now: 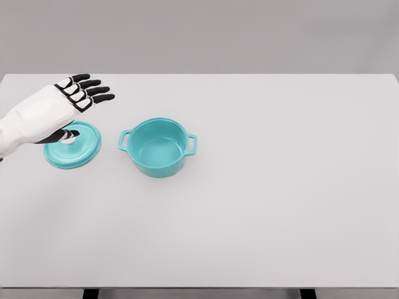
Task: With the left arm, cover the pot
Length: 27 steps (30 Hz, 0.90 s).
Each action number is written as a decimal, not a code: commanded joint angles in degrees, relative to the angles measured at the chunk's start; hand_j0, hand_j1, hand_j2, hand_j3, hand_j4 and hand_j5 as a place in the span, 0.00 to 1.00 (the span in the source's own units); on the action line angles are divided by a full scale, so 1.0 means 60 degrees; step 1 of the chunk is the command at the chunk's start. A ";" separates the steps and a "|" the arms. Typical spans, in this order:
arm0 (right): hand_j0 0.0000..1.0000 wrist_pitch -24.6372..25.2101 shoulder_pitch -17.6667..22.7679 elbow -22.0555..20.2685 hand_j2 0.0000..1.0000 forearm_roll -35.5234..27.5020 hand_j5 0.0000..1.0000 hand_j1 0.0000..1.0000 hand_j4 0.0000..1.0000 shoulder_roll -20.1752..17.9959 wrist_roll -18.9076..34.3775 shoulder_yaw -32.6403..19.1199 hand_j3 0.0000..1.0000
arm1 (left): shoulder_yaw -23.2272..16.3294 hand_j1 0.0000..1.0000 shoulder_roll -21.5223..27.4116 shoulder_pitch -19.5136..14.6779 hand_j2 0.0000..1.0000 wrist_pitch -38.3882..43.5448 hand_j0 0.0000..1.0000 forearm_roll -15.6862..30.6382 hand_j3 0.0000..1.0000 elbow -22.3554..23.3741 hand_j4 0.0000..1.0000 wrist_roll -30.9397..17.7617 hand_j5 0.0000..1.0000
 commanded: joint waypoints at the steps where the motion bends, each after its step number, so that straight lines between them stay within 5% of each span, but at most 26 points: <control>1: 1.00 0.0000 0.0000 -0.0011 1.00 0.0001 1.00 1.00 1.00 0.0001 0.0001 0.0001 1.00 | 0.0003 1.00 0.0008 0.0000 1.00 0.0004 1.00 0.0061 1.00 0.0004 1.00 0.0002 1.00; 5: 1.00 0.0000 0.0000 0.0003 1.00 0.0001 1.00 1.00 1.00 0.0001 0.0001 0.0001 1.00 | 0.0003 1.00 0.0008 0.0000 1.00 0.0004 1.00 0.0207 1.00 -0.0010 1.00 0.0002 1.00; 8: 1.00 0.0000 0.0000 0.0003 1.00 0.0001 1.00 1.00 1.00 0.0001 0.0001 0.0001 1.00 | 0.0178 1.00 0.0140 -0.0146 1.00 0.0004 1.00 0.1687 1.00 0.0180 1.00 -0.0188 1.00; 9: 1.00 0.0000 0.0000 -0.0012 1.00 0.0001 1.00 1.00 1.00 0.0001 0.0001 0.0001 1.00 | 0.0179 1.00 0.0169 -0.0468 1.00 0.0004 1.00 0.1746 1.00 0.0706 1.00 -0.0684 1.00; 12: 1.00 0.0000 0.0000 0.0003 1.00 0.0001 1.00 1.00 1.00 0.0001 0.0001 0.0001 1.00 | 0.0179 1.00 0.0300 -0.0923 1.00 0.0004 1.00 0.2243 1.00 0.1366 1.00 -0.4967 1.00; 19: 1.00 0.0000 0.0000 -0.0012 1.00 0.0001 1.00 1.00 1.00 0.0001 0.0001 0.0001 1.00 | 0.0091 1.00 0.0900 -0.1143 1.00 0.0004 1.00 0.3122 1.00 0.1440 1.00 -0.4967 1.00; 23: 1.00 0.0000 0.0000 -0.0012 1.00 0.0001 1.00 1.00 1.00 0.0001 0.0001 0.0001 1.00 | -0.0378 0.71 0.1209 -0.1172 0.71 0.0004 0.71 0.3489 0.71 0.1454 0.71 -0.4967 0.71; 27: 1.00 0.0000 0.0000 0.0003 1.00 0.0001 1.00 1.00 1.00 0.0001 0.0001 0.0001 1.00 | -0.1110 0.71 0.1092 -0.1904 0.71 0.0004 0.71 0.3431 0.71 0.1922 0.71 -0.4967 0.71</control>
